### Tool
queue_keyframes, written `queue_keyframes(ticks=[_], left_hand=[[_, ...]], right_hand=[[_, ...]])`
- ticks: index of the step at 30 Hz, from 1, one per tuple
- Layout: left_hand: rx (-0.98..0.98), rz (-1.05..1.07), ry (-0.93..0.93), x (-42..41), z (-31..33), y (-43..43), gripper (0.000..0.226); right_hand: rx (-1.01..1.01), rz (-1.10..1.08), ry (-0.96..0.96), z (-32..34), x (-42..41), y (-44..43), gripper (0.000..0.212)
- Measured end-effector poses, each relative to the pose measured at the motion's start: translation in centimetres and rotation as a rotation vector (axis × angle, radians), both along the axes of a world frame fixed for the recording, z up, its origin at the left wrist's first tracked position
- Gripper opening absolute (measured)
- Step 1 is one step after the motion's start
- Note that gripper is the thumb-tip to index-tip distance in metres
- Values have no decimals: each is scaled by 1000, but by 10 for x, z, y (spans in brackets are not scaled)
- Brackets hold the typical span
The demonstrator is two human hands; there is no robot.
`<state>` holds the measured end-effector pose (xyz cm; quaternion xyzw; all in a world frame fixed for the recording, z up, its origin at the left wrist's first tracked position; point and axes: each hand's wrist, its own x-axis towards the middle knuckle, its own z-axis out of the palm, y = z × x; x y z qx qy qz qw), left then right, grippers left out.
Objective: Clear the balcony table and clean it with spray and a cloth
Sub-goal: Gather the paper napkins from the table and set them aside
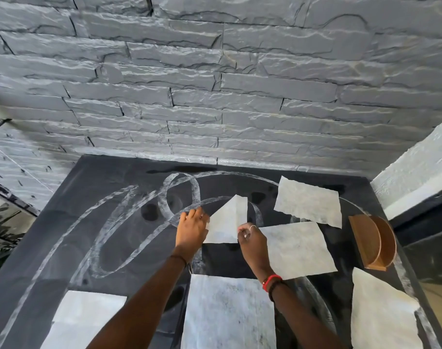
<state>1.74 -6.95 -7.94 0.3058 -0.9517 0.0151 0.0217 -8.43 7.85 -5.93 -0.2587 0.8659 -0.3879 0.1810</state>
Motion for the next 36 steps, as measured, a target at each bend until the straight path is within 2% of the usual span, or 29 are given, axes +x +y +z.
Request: queue_keyframes(ticks=[5, 7, 9, 11, 14, 19, 25, 29, 31, 33, 35, 36], left_hand=[[29, 20, 100, -4, 0, -4, 14], [91, 34, 162, -6, 6, -3, 7], [155, 57, 182, -10, 15, -1, 10], [197, 56, 216, -15, 25, 2, 11], [206, 22, 268, -20, 43, 10, 15], [204, -3, 246, -20, 69, 14, 19], [183, 10, 245, 5, 83, 11, 11], [426, 86, 324, 23, 88, 11, 11], [604, 112, 443, 31, 89, 14, 2], [804, 159, 585, 41, 91, 24, 12], [963, 186, 707, 49, 94, 35, 11], [1034, 186, 756, 51, 96, 38, 8]], right_hand=[[19, 53, 32, -4, -7, -7, 24], [55, 96, 106, -3, -7, -9, 38], [119, 150, 202, 0, -6, -12, 60], [144, 169, 294, 4, -5, -15, 72], [117, 139, 350, 12, -5, -19, 61], [64, 44, 318, 27, -20, -10, 11], [-39, -33, 160, 46, -45, 25, 10], [-127, -45, 39, 63, -50, 55, 11], [-150, -58, -32, 67, -51, 69, 13], [-188, -76, -94, 69, -51, 84, 20], [-254, -97, -168, 74, -47, 99, 30], [-297, -111, -201, 77, -44, 105, 24]])
